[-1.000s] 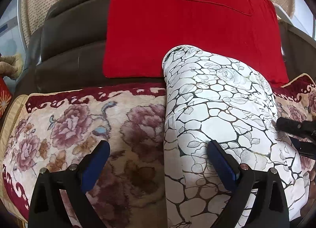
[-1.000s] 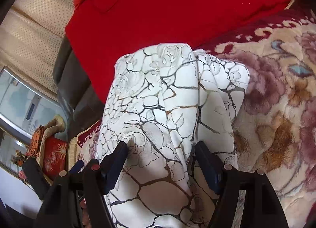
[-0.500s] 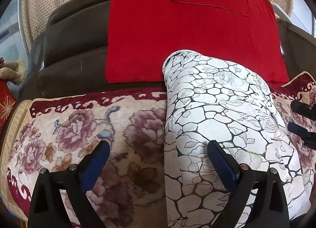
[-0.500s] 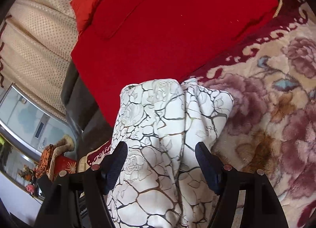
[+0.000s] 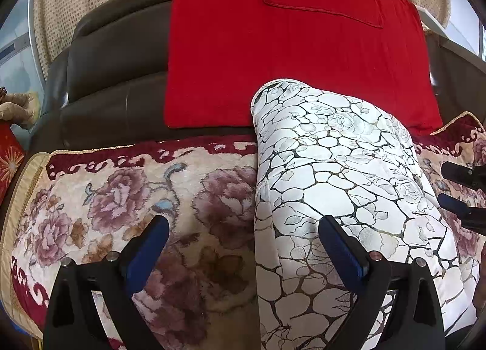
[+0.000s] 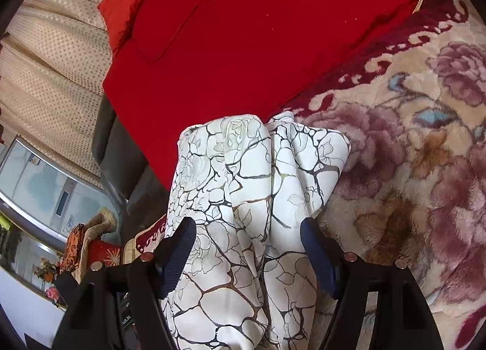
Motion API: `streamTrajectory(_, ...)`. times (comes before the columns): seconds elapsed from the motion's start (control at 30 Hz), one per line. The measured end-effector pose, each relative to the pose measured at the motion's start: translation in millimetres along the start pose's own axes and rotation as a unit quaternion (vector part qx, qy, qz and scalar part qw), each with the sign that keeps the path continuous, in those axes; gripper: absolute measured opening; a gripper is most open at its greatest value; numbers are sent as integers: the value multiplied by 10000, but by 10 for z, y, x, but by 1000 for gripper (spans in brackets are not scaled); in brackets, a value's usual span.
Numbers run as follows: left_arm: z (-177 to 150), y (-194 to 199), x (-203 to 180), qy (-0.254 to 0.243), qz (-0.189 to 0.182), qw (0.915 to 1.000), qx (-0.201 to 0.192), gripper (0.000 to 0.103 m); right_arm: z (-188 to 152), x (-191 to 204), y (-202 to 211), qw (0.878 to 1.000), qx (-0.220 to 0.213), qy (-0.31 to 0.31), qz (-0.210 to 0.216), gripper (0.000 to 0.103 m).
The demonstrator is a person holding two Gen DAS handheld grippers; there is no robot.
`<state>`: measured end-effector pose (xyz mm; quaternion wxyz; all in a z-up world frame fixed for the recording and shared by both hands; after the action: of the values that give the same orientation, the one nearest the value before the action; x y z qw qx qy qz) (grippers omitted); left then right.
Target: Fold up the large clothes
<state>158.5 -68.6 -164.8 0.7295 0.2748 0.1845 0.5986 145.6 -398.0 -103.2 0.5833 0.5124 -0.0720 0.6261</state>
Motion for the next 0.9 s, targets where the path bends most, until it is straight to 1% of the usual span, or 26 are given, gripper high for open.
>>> streamTrajectory(0.9,-48,-76,-59,-42,-52,9999,156,99,16,-60,-35,9999,115,-32,29,75)
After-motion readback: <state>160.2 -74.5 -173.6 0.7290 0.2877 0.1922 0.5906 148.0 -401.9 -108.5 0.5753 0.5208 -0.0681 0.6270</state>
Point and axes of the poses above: each gripper's, at about its wrist camera, not at the fingertips, and y roughly against the way its jaws point, x to its left, z to its top, the point moved 4 cm from there along -y, roughly the way its jaws point, and after that the axes turned 6 degrees about -x, right-handed, at the moved point
